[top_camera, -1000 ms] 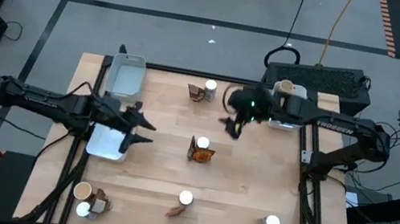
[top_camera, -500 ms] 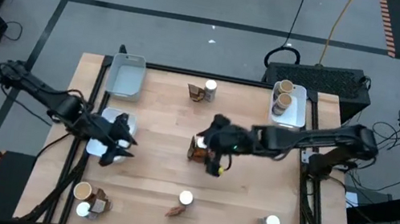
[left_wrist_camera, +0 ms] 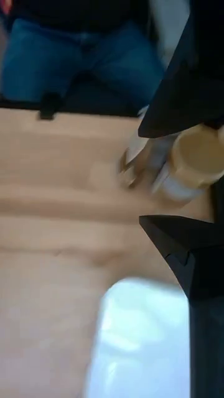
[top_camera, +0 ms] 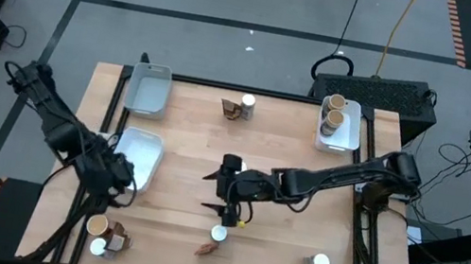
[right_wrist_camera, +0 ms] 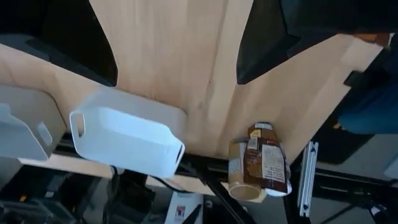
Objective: Sort spices by type
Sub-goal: Put the gold seasoning bottle into the right white bin
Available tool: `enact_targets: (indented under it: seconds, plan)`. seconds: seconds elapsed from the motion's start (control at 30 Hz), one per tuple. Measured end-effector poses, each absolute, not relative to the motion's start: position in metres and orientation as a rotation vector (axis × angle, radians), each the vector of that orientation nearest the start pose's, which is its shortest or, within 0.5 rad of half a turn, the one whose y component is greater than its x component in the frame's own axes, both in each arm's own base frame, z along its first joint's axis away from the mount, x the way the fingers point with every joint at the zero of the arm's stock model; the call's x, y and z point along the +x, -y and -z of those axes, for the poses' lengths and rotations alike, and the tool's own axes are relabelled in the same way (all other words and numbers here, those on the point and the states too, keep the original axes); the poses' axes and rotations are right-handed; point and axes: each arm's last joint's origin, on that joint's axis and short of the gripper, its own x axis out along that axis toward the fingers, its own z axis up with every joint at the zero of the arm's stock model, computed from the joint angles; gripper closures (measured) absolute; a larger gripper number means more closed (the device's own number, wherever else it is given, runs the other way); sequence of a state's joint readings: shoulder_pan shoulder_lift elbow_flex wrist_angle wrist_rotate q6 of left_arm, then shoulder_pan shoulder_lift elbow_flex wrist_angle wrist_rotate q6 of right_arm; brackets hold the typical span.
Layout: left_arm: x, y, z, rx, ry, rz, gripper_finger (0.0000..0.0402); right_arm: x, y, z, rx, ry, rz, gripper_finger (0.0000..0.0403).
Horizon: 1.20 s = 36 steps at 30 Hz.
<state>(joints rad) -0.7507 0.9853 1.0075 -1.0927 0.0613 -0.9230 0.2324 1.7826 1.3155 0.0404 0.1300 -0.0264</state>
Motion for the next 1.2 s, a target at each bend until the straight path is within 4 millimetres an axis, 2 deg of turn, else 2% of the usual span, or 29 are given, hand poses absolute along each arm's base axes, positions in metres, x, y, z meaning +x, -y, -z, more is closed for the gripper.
enact_targets:
  seconds: [0.2, 0.33, 0.53, 0.9, 1.07, 1.2]
  plan:
    - [0.115, 0.141, -0.298, -0.523, -1.437, 0.149, 0.0183, 0.407, -0.1, -0.26, -0.116, -0.348, -0.131, 0.009]
    - [0.109, 0.152, -0.288, -0.478, -1.554, 0.085, 0.0183, 0.405, -0.107, -0.26, -0.117, -0.341, -0.149, 0.009]
    - [0.106, 0.173, -0.278, -0.449, -1.614, 0.118, 0.0183, 0.403, -0.117, -0.26, -0.121, -0.343, -0.172, 0.009]
    - [0.111, 0.188, -0.259, -0.297, -1.679, 0.155, 0.0183, 0.403, -0.117, -0.26, -0.087, -0.347, -0.165, 0.009]
    - [0.112, 0.188, -0.252, -0.216, -1.717, 0.138, 0.0183, 0.402, -0.117, -0.259, -0.086, -0.351, -0.165, 0.009]
    - [0.112, 0.188, -0.252, -0.215, -1.718, 0.136, 0.0183, 0.402, -0.117, -0.259, -0.086, -0.352, -0.165, 0.009]
